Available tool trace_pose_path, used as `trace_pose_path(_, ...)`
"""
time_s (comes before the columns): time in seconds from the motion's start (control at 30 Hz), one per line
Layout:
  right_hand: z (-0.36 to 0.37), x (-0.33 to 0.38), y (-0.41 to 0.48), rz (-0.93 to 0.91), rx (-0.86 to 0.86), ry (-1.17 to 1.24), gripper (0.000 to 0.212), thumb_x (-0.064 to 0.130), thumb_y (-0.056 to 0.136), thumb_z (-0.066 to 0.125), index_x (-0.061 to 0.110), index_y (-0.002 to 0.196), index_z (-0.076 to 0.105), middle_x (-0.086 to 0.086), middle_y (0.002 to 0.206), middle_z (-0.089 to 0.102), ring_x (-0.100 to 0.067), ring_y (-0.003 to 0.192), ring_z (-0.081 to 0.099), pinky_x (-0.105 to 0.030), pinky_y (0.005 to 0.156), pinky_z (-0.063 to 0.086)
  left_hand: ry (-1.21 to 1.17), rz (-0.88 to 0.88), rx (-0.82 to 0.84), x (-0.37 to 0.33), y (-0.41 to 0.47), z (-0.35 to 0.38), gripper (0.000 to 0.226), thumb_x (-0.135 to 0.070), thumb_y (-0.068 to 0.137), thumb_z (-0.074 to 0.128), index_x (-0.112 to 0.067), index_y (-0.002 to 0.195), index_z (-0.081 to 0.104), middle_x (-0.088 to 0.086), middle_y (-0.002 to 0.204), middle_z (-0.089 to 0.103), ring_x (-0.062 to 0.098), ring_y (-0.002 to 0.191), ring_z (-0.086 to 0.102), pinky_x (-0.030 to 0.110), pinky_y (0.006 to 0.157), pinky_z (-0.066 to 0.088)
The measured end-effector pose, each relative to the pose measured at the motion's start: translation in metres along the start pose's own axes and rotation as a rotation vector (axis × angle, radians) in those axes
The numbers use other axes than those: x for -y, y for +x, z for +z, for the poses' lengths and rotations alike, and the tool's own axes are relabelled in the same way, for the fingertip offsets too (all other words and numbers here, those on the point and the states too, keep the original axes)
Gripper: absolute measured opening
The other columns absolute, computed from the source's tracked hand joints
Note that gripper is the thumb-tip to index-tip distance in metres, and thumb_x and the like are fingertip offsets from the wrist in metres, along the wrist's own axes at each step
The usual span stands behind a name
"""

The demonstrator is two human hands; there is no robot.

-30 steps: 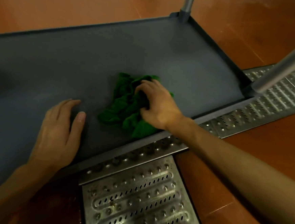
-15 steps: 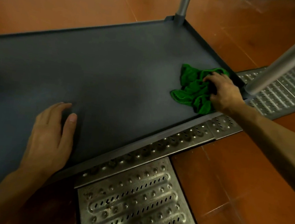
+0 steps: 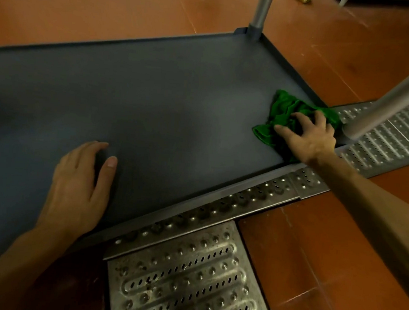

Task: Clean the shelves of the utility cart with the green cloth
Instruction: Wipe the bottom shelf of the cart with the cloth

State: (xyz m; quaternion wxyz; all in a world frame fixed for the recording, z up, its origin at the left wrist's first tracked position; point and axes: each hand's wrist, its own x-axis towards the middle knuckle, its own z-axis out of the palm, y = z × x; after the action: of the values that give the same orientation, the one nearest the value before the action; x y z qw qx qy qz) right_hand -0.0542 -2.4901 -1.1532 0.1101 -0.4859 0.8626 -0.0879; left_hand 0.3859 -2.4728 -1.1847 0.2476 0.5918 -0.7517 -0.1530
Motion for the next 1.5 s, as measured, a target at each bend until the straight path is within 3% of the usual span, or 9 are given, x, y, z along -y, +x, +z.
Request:
trace_pose_path(0.1,0.003,0.015,-0.011,-0.024,-0.037,-0.002,0.066,0.063,0.084,0.054,0.038,0.144,0.040,-0.005,0.157,0.019,-0.045,0.139,0.021,-0.056,0.114,0.024,0.001,0.000,-0.005,-0.001,0.000,0.000,0.060,-0.052,0.101,0.026,-0.009,0.137,0.047,0.018,0.139,0.051,0.034,0.130,0.044,0.055,0.111,0.036)
trace_pose_path(0.33,0.022,0.072,-0.041,-0.160,-0.027,0.048,0.050,0.053,0.083,0.058,0.041,0.131,0.052,-0.003,0.143,0.027,-0.038,0.130,0.029,-0.051,0.109,0.024,0.025,0.048,-0.005,-0.003,0.002,0.000,0.057,-0.050,0.102,0.029,-0.010,0.137,0.050,0.016,0.140,0.052,0.032,0.133,0.045,0.050,0.113,0.032)
trace_pose_path(0.5,0.046,0.121,-0.074,-0.341,-0.023,0.072,0.050,0.054,0.079,0.059,0.042,0.127,0.054,-0.001,0.137,0.030,-0.035,0.123,0.032,-0.047,0.104,0.027,0.025,0.041,0.003,-0.001,0.001,0.001,0.058,-0.052,0.101,0.028,-0.011,0.138,0.048,0.015,0.141,0.051,0.031,0.133,0.045,0.051,0.113,0.033)
trace_pose_path(0.9,0.072,0.182,-0.135,-0.807,0.094,0.037,0.054,0.052,0.081,0.064,0.037,0.132,0.053,-0.002,0.145,0.031,-0.038,0.124,0.033,-0.046,0.105,0.029,0.061,0.058,0.004,-0.001,0.000,0.005,0.062,-0.053,0.101,0.027,-0.008,0.137,0.049,0.017,0.141,0.051,0.033,0.134,0.044,0.052,0.112,0.034)
trace_pose_path(1.17,0.075,0.168,-0.116,-0.871,0.042,0.058,0.049,0.042,0.079,0.067,0.036,0.127,0.060,-0.006,0.138,0.042,-0.039,0.117,0.042,-0.046,0.097,0.036,0.070,0.057,-0.008,0.002,-0.004,0.003,0.058,-0.050,0.102,0.028,-0.008,0.135,0.051,0.016,0.139,0.052,0.032,0.134,0.043,0.050,0.113,0.032)
trace_pose_path(1.5,0.058,0.140,-0.072,-0.724,-0.003,-0.018,0.050,0.039,0.083,0.063,0.038,0.132,0.055,-0.006,0.143,0.035,-0.037,0.119,0.039,-0.044,0.097,0.035,0.048,0.005,-0.027,0.005,-0.009,0.000,0.058,-0.051,0.103,0.026,-0.010,0.136,0.051,0.014,0.140,0.052,0.030,0.134,0.043,0.049,0.114,0.032)
